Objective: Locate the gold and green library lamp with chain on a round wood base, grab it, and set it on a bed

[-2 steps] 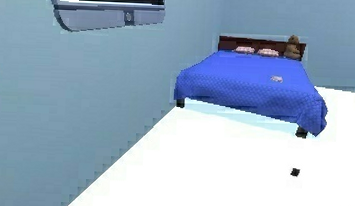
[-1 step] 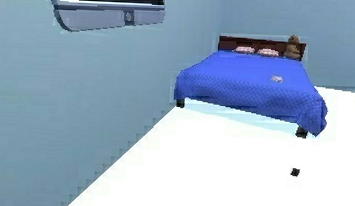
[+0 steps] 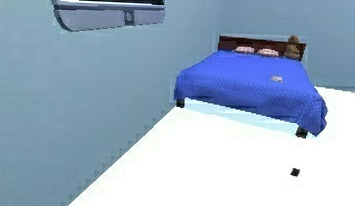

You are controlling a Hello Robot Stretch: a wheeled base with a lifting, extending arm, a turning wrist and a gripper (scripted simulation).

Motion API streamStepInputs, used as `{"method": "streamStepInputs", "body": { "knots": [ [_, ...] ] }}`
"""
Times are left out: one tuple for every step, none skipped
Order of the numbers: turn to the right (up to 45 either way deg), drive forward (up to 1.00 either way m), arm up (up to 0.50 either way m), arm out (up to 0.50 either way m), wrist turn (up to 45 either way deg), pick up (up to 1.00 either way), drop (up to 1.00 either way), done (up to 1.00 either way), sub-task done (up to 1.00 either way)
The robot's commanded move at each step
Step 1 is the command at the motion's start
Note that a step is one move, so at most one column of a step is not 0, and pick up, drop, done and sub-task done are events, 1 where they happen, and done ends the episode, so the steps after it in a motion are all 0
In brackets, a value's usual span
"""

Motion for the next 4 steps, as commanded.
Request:
{"method": "streamStepInputs", "body": {
  "knots": [
    [0.0, 0.00, 0.02, 0.00, 0.0, 0.00, 0.00, 0.00, 0.00],
    [0.0, 0.00, 0.00, 0.00, -45.0, 0.00, 0.00, 0.00, 0.00],
    [0.0, 0.00, 0.00, 0.00, -45.0, 0.00, 0.00, 0.00, 0.00],
    [0.0, 0.00, 0.00, 0.00, -9.0, 0.00, 0.00, 0.00, 0.00]
  ]
}}
